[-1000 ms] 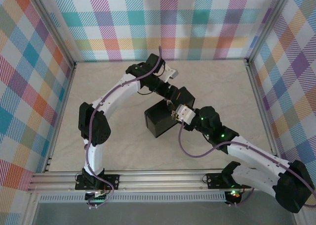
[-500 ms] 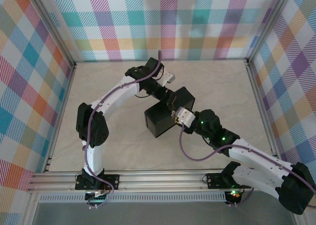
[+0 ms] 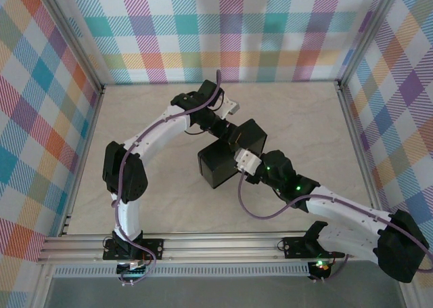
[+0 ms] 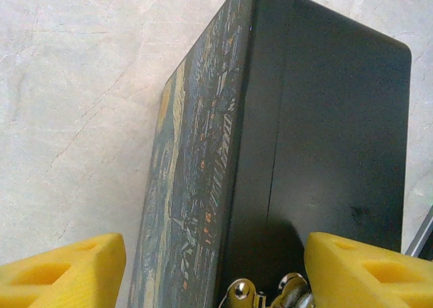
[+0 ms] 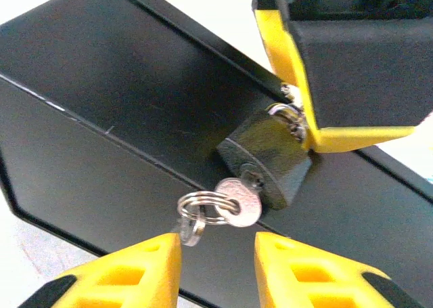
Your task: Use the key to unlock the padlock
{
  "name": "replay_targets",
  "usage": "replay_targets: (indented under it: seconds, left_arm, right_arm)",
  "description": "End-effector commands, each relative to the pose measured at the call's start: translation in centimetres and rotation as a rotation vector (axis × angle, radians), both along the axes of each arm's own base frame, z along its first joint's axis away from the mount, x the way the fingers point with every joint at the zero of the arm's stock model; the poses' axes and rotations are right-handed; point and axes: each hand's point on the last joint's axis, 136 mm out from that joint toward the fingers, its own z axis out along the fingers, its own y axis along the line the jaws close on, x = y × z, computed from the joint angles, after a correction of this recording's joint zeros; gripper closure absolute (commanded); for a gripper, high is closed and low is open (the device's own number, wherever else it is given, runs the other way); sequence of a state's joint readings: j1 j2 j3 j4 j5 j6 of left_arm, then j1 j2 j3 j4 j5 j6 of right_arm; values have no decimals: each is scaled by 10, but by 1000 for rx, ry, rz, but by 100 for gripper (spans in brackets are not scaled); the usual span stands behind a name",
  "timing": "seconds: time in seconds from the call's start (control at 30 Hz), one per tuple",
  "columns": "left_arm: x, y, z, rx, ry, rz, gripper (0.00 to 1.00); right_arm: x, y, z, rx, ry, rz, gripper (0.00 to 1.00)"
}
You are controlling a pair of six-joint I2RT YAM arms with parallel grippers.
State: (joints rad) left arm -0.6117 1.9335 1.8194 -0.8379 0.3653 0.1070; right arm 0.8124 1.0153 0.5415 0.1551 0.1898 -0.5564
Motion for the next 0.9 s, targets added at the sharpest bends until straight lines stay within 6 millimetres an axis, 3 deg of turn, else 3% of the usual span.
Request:
replay_targets:
  seconds: [0.0,0.23,0.87]
  left_arm:
    - [-9,9,-1,24,8,-14,30]
    - [-8,6,0,7,15,-14,31]
    - [-8,4,-2,1,27,-13,31]
  right_arm:
    - [1,-5,30,36,-78,-24,65]
    - [-5,-3,36,65,-73,6,65]
    - [3,11,31,50,-80,25,66]
